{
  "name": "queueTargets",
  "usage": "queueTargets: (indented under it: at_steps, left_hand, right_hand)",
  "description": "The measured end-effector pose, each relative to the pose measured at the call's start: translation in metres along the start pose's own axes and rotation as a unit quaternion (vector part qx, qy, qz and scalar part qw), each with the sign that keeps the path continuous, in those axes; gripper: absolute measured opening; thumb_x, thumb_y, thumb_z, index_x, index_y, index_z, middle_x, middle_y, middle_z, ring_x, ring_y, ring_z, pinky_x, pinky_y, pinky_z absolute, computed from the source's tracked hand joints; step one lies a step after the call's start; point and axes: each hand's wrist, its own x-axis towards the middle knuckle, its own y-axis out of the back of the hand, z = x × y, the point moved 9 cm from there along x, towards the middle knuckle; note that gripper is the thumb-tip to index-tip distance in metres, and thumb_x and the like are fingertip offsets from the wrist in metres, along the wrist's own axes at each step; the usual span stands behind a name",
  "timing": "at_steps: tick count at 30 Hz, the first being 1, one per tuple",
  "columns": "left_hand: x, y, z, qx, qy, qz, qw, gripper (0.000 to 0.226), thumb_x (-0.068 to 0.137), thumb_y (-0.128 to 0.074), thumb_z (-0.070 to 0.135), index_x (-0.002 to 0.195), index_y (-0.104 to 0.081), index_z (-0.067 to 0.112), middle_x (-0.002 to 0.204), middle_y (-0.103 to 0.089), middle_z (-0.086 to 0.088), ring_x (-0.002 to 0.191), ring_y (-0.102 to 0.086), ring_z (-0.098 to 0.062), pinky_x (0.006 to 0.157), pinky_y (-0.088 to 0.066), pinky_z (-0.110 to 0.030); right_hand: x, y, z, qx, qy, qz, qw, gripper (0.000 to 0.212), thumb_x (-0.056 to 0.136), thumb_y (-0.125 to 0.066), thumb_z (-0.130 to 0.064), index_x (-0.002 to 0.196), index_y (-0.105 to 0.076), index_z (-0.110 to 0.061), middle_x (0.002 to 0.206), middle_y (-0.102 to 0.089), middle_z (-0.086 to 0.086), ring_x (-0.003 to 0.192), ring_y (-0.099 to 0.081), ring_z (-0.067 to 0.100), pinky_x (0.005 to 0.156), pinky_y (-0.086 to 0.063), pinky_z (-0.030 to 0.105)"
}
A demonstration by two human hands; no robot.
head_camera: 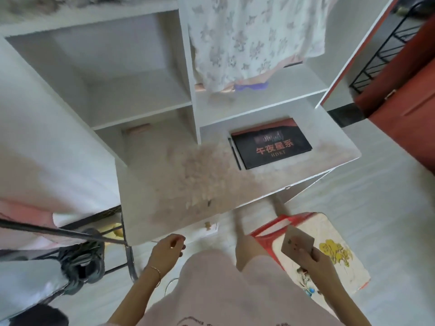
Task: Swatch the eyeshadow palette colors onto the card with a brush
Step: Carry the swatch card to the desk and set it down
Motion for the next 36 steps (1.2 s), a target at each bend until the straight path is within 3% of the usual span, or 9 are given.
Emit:
queueTargets:
  at_steps: [5,9,13,15,20,25,28,33,36]
  left_hand:
    - [0.033,0.000,0.059,0.004,-0.052,-0.013,0.999,0.018,0.091,-0.047,0.014,0.090,-0.061,0.024,0.084,-0.067,0.004,0.070,-0.065,-0.009,0.067,-0.046,-0.021]
    - [0.058,-0.006,0.097,-0.049,-0.065,0.017,0.997,0.018,0.090,-0.047,0.009,0.093,-0.062,0.018,0.082,-0.067,0.000,0.070,-0.064,-0.014,0.071,-0.047,-0.026]
    - [0.087,-0.015,0.128,-0.093,-0.068,0.043,0.992,0.019,0.091,-0.046,0.008,0.089,-0.061,0.019,0.081,-0.066,0.000,0.070,-0.062,-0.015,0.061,-0.046,-0.017]
    - [0.101,-0.022,0.141,-0.112,-0.064,0.053,0.990,0.019,0.092,-0.047,0.010,0.090,-0.061,0.022,0.083,-0.066,0.001,0.073,-0.063,-0.014,0.061,-0.045,-0.015]
    - [0.126,-0.047,0.179,-0.162,-0.033,0.091,0.982,0.017,0.093,-0.045,0.014,0.100,-0.059,0.020,0.090,-0.066,0.000,0.079,-0.063,-0.012,0.073,-0.049,-0.021]
    - [0.142,-0.086,0.233,-0.268,-0.021,0.073,0.961,0.021,0.094,-0.045,0.021,0.113,-0.051,0.020,0.102,-0.062,-0.006,0.082,-0.062,-0.011,0.065,-0.049,-0.013]
    - [0.156,-0.099,0.260,-0.296,-0.062,0.074,0.950,0.022,0.091,-0.051,0.019,0.110,-0.048,0.029,0.102,-0.061,-0.005,0.078,-0.064,-0.006,0.063,-0.049,-0.011]
    - [0.173,-0.101,0.255,-0.303,-0.130,0.143,0.933,0.026,0.088,-0.054,0.013,0.110,-0.053,0.025,0.098,-0.064,-0.001,0.080,-0.063,-0.001,0.067,-0.051,-0.015]
    - [0.178,-0.103,0.242,-0.305,-0.172,0.182,0.919,0.023,0.087,-0.054,0.012,0.106,-0.057,0.025,0.097,-0.065,0.003,0.083,-0.063,-0.003,0.064,-0.052,-0.018]
  right_hand:
    - [0.024,0.000,-0.022,0.034,-0.010,0.016,0.999,0.019,0.088,-0.051,-0.018,0.072,-0.062,-0.017,0.050,-0.065,0.004,0.053,-0.057,0.019,0.061,-0.041,0.033]
    - [0.051,0.005,-0.051,0.028,0.008,0.014,0.999,0.021,0.089,-0.050,-0.018,0.072,-0.061,-0.014,0.051,-0.066,0.003,0.054,-0.058,0.021,0.059,-0.041,0.029]
    - [0.094,0.011,-0.102,0.000,0.071,0.004,0.997,0.014,0.089,-0.053,-0.016,0.078,-0.062,-0.014,0.065,-0.067,0.008,0.061,-0.059,0.019,0.056,-0.042,0.029]
    - [0.123,0.010,-0.135,-0.026,0.118,-0.011,0.993,0.010,0.089,-0.054,-0.018,0.082,-0.061,-0.015,0.073,-0.066,0.008,0.064,-0.059,0.013,0.053,-0.044,0.022]
    - [0.193,-0.009,-0.215,-0.078,0.192,-0.126,0.970,0.018,0.089,-0.056,-0.028,0.104,-0.053,-0.020,0.092,-0.061,-0.009,0.083,-0.057,0.005,0.060,-0.045,0.012]
    - [0.228,-0.022,-0.277,-0.103,0.225,-0.239,0.939,0.027,0.088,-0.057,-0.028,0.111,-0.044,-0.027,0.104,-0.056,-0.011,0.097,-0.053,0.006,0.068,-0.050,0.017]
    - [0.243,-0.034,-0.294,-0.081,0.225,-0.281,0.929,0.035,0.087,-0.060,-0.020,0.119,-0.047,-0.022,0.109,-0.056,-0.009,0.106,-0.053,0.009,0.083,-0.051,0.025]
    - [0.260,-0.064,-0.278,-0.021,0.205,-0.373,0.905,0.040,0.084,-0.064,-0.015,0.121,-0.049,-0.020,0.110,-0.062,-0.007,0.100,-0.058,0.005,0.077,-0.051,0.018]
    - [0.263,-0.079,-0.263,0.011,0.225,-0.403,0.887,0.038,0.083,-0.065,-0.014,0.116,-0.049,-0.023,0.105,-0.062,-0.007,0.091,-0.063,0.006,0.071,-0.055,0.023]
